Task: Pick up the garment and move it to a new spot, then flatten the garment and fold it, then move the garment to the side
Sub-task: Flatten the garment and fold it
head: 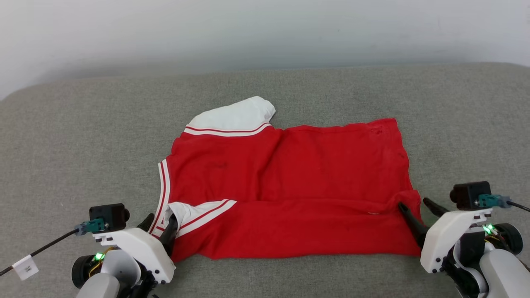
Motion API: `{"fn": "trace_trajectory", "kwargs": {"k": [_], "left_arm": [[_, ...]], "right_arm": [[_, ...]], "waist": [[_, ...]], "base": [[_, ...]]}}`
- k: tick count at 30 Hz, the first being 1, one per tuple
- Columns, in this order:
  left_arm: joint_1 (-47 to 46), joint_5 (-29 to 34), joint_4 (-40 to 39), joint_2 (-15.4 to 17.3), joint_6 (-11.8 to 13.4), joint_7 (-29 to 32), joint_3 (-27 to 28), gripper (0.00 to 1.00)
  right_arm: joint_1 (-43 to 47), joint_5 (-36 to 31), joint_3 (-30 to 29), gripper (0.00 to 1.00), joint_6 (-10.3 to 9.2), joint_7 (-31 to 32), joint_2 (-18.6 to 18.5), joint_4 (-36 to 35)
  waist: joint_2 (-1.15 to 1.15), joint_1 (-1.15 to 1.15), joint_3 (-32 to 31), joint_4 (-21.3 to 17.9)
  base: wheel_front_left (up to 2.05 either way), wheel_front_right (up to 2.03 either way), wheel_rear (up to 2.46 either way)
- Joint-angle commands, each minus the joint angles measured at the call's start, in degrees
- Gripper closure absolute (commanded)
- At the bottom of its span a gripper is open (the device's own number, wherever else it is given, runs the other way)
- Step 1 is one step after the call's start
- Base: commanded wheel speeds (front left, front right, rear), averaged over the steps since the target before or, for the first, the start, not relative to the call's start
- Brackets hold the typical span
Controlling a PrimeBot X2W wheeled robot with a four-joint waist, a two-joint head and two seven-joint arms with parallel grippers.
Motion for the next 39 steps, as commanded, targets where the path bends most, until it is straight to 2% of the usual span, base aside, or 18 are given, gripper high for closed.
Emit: {"fn": "trace_trajectory", "kwargs": {"k": [1,6,8,13,20,25,30,36,38,39], "left_arm": [[0.98,-0.34,-0.1,0.52,-0.16,-0.18,0.18,0.0],[3.22,-1.33,-2.08,2.65,0.07,1.7,1.06,0.0],[4.66,-2.16,-5.11,4.97,0.56,4.24,1.87,0.0],[5.9,-3.59,-9.57,8.98,0.39,9.65,2.56,0.0],[5.64,-6.83,-13.32,14.32,-0.25,22.45,1.29,0.0],[5.98,-9.61,-13.25,16.21,1.06,30.03,0.91,0.0],[6.53,-11.07,-11.26,17.29,3.29,35.01,0.74,0.0],[7.79,-13.05,-6.93,14.4,5.1,37.61,-0.35,0.0],[8.36,-14.14,-6.43,12.79,4.91,37.95,-0.98,0.6],[8.35,-14.4,-6.5,12.1,4.68,37.52,-1.17,0.83]], "right_arm": [[0.84,0.29,0.1,0.0,-0.04,-1.46,-0.56,-0.34],[3.65,0.15,-1.17,0.0,-0.04,-6.15,-1.75,-3.44],[6.14,-2.61,-3.65,0.0,-0.04,-10.76,-1.99,-8.1],[9.86,-7.51,-7.22,0.0,-0.04,-14.75,0.79,-14.86],[14.65,-11.83,-9.73,0.0,-0.04,-13.51,5.38,-23.84],[15.73,-13.14,-9.7,0.0,-0.04,-12.12,7.09,-27.92],[14.92,-13.09,-9.55,0.0,-0.04,-11.67,8.0,-29.57],[14.02,-12.04,-9.51,0.0,-0.04,-10.98,8.3,-29.53],[13.92,-11.41,-9.75,0.0,-0.04,-10.51,8.14,-29.34],[13.9,-10.8,-10.09,0.0,-0.04,-9.93,7.98,-29.15]], "waist": [[0.0,-0.01,-1.28,-0.02],[0.0,-0.01,-4.59,-0.33],[0.0,-0.01,-6.64,-0.95],[0.0,-0.01,-8.0,-2.1],[0.0,-0.01,-7.07,-4.34],[0.0,-0.01,-4.82,-6.84],[0.0,-0.01,-2.38,-8.95],[0.0,-0.01,-0.61,-10.09],[0.0,-0.01,-0.39,-10.15],[0.0,-0.01,-0.29,-10.01]], "base": [[0.0,0.0,0.0],[0.0,0.0,0.0],[0.0,0.0,0.0],[0.0,0.0,0.0],[0.0,0.0,0.0],[0.0,0.0,0.0],[0.0,0.0,0.0],[0.0,0.0,0.0],[0.0,0.0,0.0],[0.0,0.0,0.0]]}}
